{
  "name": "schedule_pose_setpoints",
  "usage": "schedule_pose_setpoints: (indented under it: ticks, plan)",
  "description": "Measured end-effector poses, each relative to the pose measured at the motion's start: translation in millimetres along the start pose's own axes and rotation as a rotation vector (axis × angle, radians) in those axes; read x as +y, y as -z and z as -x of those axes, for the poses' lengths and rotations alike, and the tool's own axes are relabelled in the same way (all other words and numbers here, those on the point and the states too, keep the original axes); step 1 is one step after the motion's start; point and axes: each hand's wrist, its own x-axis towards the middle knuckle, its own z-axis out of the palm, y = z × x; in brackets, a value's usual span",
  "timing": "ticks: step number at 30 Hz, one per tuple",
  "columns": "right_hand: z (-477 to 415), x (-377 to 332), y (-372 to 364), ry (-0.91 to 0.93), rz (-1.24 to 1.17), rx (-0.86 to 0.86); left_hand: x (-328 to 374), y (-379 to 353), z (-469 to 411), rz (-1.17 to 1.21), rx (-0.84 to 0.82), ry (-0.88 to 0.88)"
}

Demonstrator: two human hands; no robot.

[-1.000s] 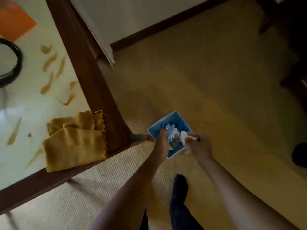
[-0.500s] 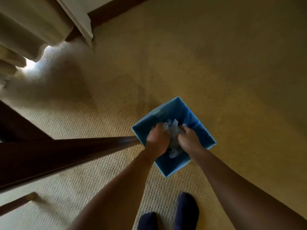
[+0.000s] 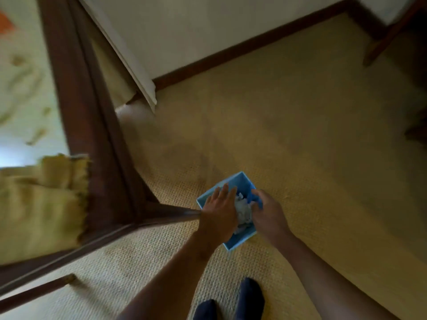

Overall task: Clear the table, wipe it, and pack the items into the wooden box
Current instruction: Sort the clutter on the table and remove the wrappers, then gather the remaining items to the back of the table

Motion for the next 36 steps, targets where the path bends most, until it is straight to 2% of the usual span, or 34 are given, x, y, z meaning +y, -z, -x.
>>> schedule_pose_setpoints:
  ticks: [6,10,13,16,21,29,32,36]
  plan:
    - [118,-148,72,0.224,0.166,0.072,58,192,80,0.071,0.248,-0.141]
    - [184,-243,85,0.431,0.248,0.058,64,304,137,0.018,0.409,-0.135]
    - [231,-313,75,0.607,0.305,0.047,46,371,180,-0.060,0.529,-0.028]
    - [260,-368,51,0.711,0.326,0.019,12,412,207,-0.092,0.553,0.094]
    - [287,-443,-26,0.852,0.401,-0.051,-70,468,252,-0.060,0.646,0.259]
    - [291,-534,-195,0.863,0.499,-0.143,-253,529,299,0.014,0.528,0.540]
    - [285,-555,-251,0.798,0.581,-0.171,-314,543,309,-0.010,0.370,0.584]
    - [267,-578,-314,0.658,0.687,-0.193,-393,553,310,-0.005,0.068,0.620]
